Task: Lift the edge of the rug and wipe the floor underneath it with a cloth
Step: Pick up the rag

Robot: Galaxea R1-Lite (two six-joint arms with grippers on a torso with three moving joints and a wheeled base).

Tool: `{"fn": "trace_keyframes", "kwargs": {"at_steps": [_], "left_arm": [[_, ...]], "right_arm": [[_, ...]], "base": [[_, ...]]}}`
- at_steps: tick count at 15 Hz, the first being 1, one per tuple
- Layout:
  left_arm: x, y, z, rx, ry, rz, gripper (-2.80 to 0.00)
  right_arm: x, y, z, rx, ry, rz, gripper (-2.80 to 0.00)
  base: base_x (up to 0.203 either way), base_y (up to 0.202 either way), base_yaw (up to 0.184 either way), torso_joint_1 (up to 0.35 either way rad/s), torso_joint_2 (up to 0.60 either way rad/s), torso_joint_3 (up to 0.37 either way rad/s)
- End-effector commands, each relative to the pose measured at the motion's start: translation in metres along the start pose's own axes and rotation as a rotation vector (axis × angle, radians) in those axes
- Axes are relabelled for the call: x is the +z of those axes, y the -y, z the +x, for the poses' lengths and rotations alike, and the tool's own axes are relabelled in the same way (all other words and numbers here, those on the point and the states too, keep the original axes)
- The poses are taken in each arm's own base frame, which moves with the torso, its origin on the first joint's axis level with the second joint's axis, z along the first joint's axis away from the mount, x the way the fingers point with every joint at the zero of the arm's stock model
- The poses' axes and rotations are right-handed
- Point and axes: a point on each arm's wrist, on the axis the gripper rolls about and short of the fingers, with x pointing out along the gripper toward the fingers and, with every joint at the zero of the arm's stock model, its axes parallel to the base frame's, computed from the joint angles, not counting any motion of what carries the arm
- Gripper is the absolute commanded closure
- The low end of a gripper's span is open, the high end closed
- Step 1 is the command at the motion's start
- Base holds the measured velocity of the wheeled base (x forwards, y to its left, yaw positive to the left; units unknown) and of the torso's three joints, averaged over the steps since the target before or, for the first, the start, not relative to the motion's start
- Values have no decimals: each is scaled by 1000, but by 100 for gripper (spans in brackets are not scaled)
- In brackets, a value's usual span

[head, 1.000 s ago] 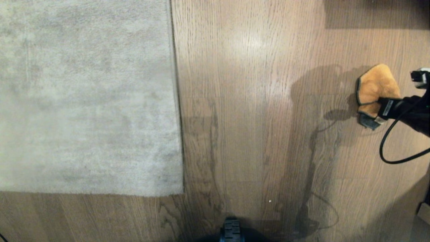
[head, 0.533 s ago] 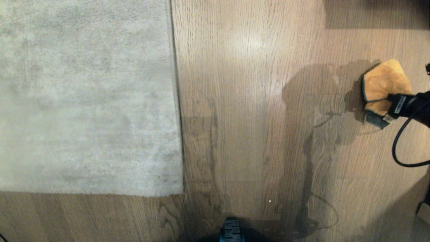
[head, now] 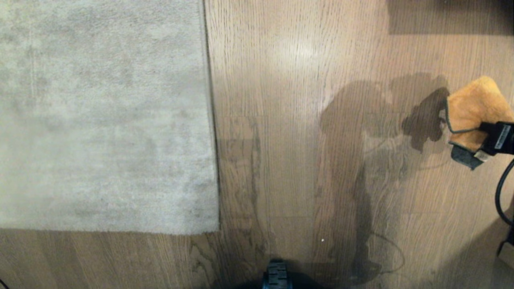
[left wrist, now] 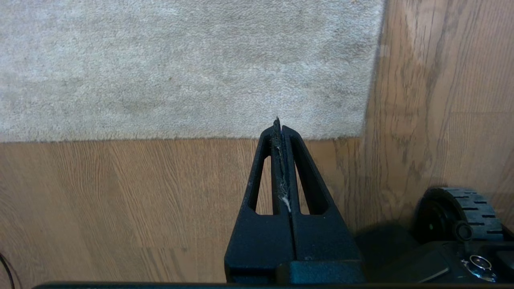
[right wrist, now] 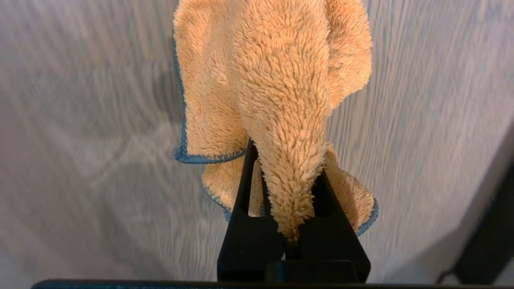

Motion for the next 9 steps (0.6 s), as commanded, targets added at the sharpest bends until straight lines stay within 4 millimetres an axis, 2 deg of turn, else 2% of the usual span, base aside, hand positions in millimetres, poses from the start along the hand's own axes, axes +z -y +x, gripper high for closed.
{"fn": "trace_keyframes", "kwargs": {"at_steps": [1,9], "left_arm": [[0,0,0,1,0,0,0],[0,0,0,-1,0,0,0]], "right_arm": [[0,-3,-29,3,24,-3,0],[-30,-18,-96,67,32,-37,0]], "base": [[0,0,0,0,0,0],[0,0,0,0,0,0]]}}
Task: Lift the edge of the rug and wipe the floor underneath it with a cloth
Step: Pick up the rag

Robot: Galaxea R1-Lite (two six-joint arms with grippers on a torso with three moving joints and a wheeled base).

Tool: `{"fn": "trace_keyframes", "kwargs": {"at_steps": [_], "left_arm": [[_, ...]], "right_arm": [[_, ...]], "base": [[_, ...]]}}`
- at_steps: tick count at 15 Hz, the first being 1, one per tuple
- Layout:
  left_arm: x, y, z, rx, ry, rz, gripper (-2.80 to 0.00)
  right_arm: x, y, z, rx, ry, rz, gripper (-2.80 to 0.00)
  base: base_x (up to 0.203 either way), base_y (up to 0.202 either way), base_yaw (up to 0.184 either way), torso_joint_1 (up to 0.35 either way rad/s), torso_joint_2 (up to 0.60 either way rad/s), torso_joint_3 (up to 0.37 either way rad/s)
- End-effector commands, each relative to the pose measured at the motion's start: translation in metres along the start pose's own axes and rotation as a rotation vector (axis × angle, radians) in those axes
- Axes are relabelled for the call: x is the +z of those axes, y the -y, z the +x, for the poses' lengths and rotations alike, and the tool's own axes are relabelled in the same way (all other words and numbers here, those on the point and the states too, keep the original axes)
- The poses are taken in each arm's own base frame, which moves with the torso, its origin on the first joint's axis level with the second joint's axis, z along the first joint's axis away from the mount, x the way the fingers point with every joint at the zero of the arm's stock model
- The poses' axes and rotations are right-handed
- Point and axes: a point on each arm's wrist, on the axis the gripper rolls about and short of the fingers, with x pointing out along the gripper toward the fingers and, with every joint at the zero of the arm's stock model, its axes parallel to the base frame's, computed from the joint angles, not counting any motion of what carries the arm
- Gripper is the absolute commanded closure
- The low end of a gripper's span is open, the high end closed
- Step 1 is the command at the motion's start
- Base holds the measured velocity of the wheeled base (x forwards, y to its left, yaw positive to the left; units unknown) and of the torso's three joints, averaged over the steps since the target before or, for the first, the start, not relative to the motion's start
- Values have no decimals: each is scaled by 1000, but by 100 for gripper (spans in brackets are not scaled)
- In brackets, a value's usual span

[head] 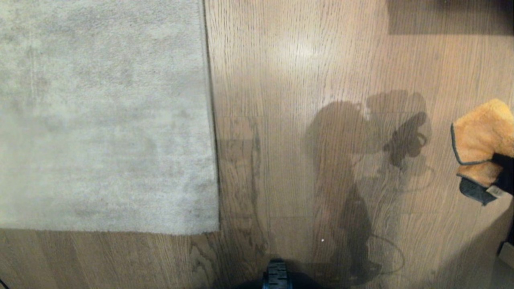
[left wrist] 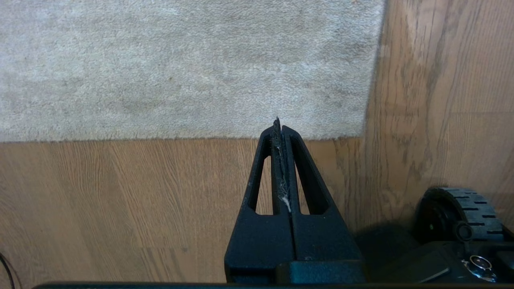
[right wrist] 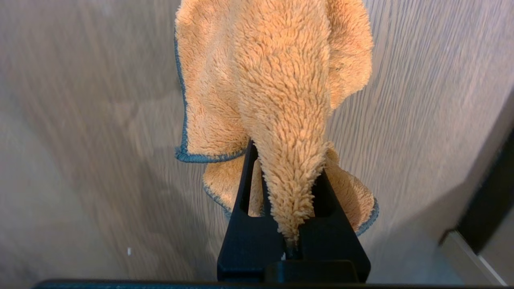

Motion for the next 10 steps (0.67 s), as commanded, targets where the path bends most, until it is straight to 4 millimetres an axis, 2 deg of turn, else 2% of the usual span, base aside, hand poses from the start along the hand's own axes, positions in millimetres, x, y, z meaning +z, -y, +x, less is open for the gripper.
{"fn": "trace_keyframes", "kwargs": {"at_steps": [1,10], "left_arm": [[0,0,0,1,0,0,0],[0,0,0,1,0,0,0]], "right_arm": [[-1,-3,-30,7,48,-20,0],[-38,-15,-107,117,70,-44,0]], "base": [[0,0,0,0,0,0],[0,0,0,0,0,0]]}}
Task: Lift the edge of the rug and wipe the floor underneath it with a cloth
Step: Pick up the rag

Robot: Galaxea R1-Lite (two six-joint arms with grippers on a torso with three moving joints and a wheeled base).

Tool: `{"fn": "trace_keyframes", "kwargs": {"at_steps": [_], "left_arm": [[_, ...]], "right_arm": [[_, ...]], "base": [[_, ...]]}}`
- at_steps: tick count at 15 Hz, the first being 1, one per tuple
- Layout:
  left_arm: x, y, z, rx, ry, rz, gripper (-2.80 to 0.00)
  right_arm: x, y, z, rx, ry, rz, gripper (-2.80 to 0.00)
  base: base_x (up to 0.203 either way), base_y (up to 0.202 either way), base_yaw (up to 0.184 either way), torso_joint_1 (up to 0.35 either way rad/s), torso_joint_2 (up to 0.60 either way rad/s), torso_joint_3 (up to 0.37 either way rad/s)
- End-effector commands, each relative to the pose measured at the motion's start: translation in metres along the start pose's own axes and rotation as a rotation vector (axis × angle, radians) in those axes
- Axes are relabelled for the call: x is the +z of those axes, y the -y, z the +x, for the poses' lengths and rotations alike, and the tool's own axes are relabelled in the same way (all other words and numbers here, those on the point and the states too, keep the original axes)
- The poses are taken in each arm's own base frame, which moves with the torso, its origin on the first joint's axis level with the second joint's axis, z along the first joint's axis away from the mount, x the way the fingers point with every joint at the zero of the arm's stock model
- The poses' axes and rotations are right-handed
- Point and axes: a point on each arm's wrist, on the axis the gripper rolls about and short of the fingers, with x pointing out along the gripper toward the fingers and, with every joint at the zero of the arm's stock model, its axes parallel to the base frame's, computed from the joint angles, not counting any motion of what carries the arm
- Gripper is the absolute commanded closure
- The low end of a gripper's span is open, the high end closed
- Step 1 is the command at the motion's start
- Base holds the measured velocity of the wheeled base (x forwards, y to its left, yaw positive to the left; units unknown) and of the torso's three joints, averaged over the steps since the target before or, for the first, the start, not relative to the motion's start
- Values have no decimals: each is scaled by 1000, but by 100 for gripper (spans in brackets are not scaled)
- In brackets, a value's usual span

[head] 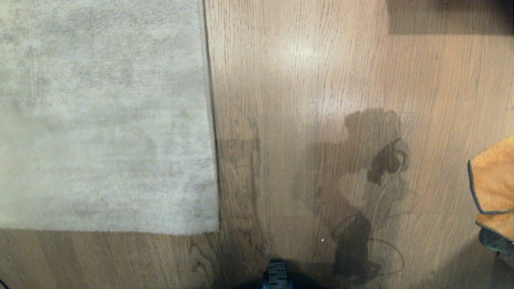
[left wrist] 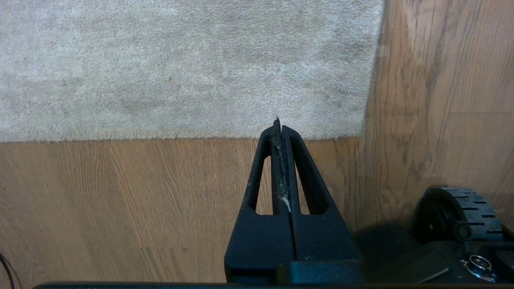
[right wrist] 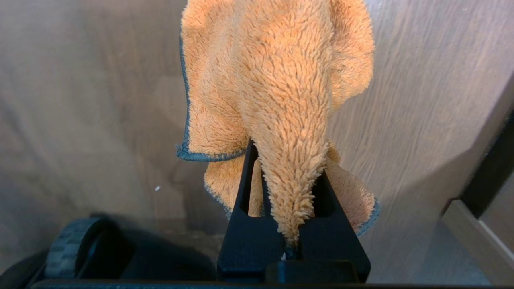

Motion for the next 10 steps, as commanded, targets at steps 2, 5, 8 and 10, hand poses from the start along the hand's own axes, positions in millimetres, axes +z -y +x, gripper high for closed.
{"fn": "trace_keyframes", "kwargs": {"at_steps": [2,5,8,10], "left_arm": [[0,0,0,1,0,0,0],[0,0,0,1,0,0,0],[0,0,0,1,0,0,0],[0,0,0,-1,0,0,0]], "right_arm": [[-17,-4,-35,28,62,-9,0],[-34,-5,-52,32,71,-11,0],[-50,-6,-62,53,84,-18,0],[-62,-6,-67,73,90,-26,0]], "base": [[0,0,0,0,0,0],[0,0,0,0,0,0],[0,0,0,0,0,0],[0,0,0,0,0,0]]}}
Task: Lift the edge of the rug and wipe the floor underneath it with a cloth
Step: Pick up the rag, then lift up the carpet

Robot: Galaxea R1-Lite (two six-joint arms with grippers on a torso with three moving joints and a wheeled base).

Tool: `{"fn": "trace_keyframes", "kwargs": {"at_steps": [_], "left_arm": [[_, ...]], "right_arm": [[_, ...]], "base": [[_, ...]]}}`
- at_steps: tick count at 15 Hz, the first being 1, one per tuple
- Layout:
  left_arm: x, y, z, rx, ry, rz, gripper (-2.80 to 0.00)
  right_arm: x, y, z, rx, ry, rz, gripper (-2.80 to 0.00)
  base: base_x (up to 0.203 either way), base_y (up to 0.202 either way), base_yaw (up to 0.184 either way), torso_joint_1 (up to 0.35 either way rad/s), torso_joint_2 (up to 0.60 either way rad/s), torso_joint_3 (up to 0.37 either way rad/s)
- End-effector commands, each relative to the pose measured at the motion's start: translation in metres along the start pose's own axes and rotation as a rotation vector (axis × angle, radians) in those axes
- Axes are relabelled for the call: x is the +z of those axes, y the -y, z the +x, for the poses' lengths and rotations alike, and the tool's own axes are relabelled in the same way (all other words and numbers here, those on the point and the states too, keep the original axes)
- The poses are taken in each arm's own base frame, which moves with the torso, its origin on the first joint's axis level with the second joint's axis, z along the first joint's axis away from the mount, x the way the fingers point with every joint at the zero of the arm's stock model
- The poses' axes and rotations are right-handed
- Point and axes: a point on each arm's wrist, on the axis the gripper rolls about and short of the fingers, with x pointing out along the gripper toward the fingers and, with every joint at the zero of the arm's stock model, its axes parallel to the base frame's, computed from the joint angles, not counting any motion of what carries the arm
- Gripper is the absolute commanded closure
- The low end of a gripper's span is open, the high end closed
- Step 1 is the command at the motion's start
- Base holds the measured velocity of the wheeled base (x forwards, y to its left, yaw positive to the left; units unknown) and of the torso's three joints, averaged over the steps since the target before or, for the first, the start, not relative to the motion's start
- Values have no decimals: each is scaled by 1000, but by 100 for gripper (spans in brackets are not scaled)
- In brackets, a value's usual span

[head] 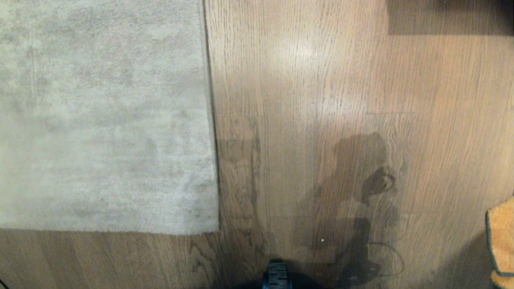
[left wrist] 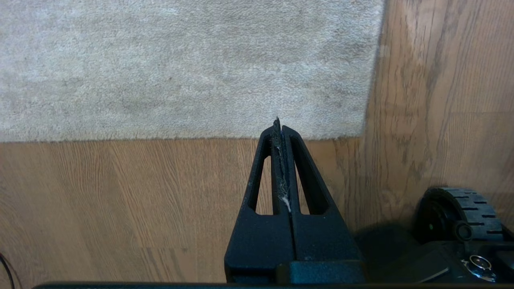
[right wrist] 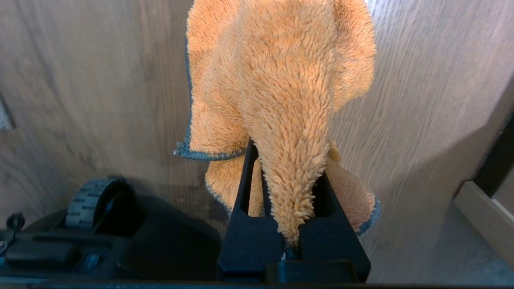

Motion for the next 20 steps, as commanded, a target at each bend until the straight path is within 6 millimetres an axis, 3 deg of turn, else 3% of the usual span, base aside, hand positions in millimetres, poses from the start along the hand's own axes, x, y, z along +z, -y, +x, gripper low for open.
{"fn": "trace_keyframes", "kwargs": {"at_steps": [1,8,14,20], "left_arm": [[0,0,0,1,0,0,0],[0,0,0,-1,0,0,0],[0,0,0,1,0,0,0],[0,0,0,1,0,0,0]], "right_arm": [[-16,-1,-9,19,40,-8,0],[-58,-3,-21,38,79,-58,0],[-75,-3,-12,34,49,-85,0],[-75,-3,-12,31,55,-71,0]], "base": [[0,0,0,0,0,0],[0,0,0,0,0,0],[0,0,0,0,0,0],[0,0,0,0,0,0]]}}
